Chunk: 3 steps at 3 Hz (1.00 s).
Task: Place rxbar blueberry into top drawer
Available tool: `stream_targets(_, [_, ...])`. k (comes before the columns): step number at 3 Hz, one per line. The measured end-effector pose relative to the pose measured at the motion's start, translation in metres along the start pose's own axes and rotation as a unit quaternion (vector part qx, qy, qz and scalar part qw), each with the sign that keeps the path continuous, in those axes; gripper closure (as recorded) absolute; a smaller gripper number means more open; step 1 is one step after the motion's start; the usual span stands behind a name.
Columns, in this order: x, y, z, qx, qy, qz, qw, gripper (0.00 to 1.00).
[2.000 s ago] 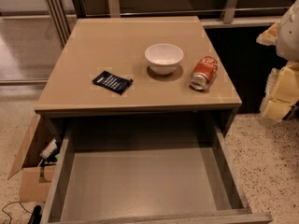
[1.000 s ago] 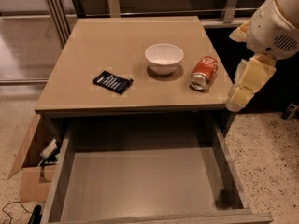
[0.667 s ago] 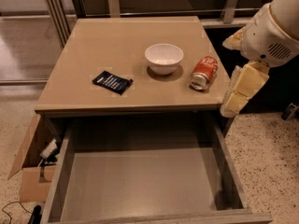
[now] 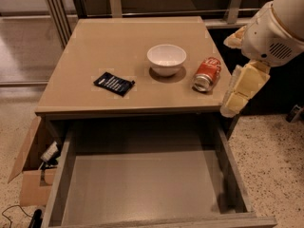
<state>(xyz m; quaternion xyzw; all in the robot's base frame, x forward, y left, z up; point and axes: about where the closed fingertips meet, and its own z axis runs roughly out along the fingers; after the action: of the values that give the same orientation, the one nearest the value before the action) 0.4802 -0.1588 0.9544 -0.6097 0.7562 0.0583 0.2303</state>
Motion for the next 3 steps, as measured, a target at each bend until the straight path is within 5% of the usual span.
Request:
stream_targets(2, [-0.095,-0.021,0.053,0.001,-0.047,-0.049,0.9977,0.00])
stream_targets(3, [-0.123,-0.025,0.072,0.003,-0.071,-0.040,0.9966,0.00])
